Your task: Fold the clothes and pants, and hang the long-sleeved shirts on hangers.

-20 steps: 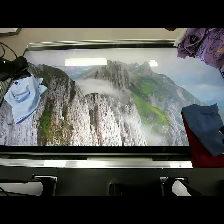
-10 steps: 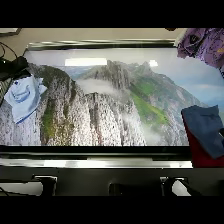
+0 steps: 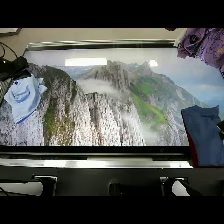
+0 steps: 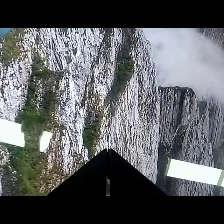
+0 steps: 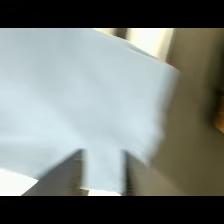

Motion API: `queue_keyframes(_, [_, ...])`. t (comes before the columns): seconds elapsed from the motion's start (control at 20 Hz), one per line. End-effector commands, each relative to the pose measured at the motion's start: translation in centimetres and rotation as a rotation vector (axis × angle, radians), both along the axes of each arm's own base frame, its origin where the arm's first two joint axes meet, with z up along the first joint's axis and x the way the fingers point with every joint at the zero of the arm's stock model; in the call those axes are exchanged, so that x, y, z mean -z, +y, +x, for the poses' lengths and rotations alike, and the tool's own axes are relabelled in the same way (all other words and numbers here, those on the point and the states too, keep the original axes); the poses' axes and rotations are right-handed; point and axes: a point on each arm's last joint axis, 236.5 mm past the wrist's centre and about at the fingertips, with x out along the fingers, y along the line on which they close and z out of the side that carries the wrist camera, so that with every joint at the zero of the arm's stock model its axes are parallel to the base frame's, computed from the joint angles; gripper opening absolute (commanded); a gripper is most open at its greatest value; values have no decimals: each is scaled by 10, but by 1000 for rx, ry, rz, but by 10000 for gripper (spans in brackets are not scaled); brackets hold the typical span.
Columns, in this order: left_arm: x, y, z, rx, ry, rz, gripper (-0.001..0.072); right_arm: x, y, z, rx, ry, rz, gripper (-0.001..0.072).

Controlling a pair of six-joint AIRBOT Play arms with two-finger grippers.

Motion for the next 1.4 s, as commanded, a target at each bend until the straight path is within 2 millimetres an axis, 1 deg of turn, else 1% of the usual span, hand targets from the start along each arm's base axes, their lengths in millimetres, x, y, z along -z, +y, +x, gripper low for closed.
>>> queue_keyframes(0.0, [0, -2, 1, 59, -12, 30, 15, -17, 34, 91, -368, -267, -2, 107])
queue_keyframes(0.05, [1, -4, 0, 84, -15, 42, 15, -18, 59, 112, -496, -294, 11, 37])
queue_keyframes(0.15, [8, -11, -2, 107, -10, 60, 13, -25, 122, 151, -756, -350, 9, 32])
queue_keyframes(0.25, [18, -24, -7, 164, -32, 95, 12, -34, 188, 176, -967, -407, -1, 32])
queue_keyframes(0.3, [26, -30, -13, 195, -42, 120, 12, -37, 219, 182, -1046, -431, 4, 32])
queue_keyframes(0.35, [34, -34, -22, 223, -51, 148, 12, -39, 251, 183, -1118, -449, 17, 32])
queue_keyframes(0.45, [41, -39, -36, 259, -78, 174, 13, -38, 301, 175, -1216, -456, 59, 32])
queue_keyframes(0.55, [39, -38, -43, 248, -108, 179, 14, -38, 338, 165, -1297, -460, 86, 32])
queue_keyframes(0.6, [37, -38, -44, 246, -117, 181, 14, -40, 350, 163, -1329, -469, 90, 32])
queue_keyframes(0.65, [35, -38, -45, 246, -119, 181, 16, -42, 359, 162, -1350, -485, 91, 32])
queue_keyframes(0.7, [36, -38, -46, 247, -113, 180, 17, -43, 363, 162, -1359, -493, 90, 33])
queue_keyframes(0.75, [38, -38, -49, 252, -95, 178, 18, -43, 363, 162, -1359, -493, 92, 33])
queue_keyframes(1.0, [43, -39, -48, 257, -85, 176, 17, -42, 362, 161, -1357, -485, 93, 33])
queue_keyframes(1.35, [43, -39, -48, 256, -85, 176, 17, -42, 362, 161, -1357, -485, 93, 33])
